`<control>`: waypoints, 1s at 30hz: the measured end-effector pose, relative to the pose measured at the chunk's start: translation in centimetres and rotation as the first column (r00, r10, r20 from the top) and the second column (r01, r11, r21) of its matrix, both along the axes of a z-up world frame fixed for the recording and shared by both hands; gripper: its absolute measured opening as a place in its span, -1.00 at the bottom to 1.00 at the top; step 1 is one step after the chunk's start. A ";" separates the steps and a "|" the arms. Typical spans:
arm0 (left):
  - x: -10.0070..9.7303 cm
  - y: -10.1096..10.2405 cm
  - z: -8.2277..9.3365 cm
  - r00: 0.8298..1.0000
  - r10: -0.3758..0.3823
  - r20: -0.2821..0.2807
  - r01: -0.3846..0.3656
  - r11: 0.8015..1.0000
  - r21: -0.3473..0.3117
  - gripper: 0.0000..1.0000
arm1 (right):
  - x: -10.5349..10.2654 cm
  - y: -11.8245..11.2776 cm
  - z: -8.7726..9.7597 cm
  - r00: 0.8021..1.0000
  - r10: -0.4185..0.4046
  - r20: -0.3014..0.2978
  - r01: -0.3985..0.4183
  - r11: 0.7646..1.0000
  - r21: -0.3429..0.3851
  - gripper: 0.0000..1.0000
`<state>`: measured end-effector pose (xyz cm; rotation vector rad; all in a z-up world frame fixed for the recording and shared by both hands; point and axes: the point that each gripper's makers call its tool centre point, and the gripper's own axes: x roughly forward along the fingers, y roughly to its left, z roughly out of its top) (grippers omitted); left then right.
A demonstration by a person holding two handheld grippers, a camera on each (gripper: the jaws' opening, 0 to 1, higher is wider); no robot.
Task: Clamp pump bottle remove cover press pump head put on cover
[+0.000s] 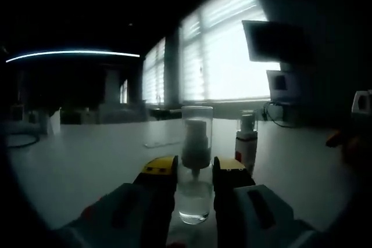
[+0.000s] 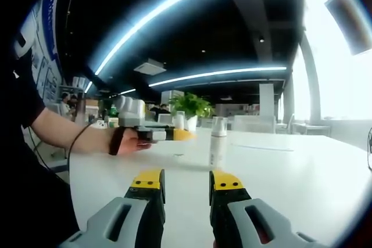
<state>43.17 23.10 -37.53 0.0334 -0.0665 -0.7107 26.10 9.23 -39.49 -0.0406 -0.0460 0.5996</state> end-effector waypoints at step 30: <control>-8.4 0.1 3.1 0.983 -0.181 -0.003 0.181 0.983 -0.019 -0.68 | -0.1 0.2 0.0 1.000 -0.005 0.000 0.005 1.000 -0.008 -0.51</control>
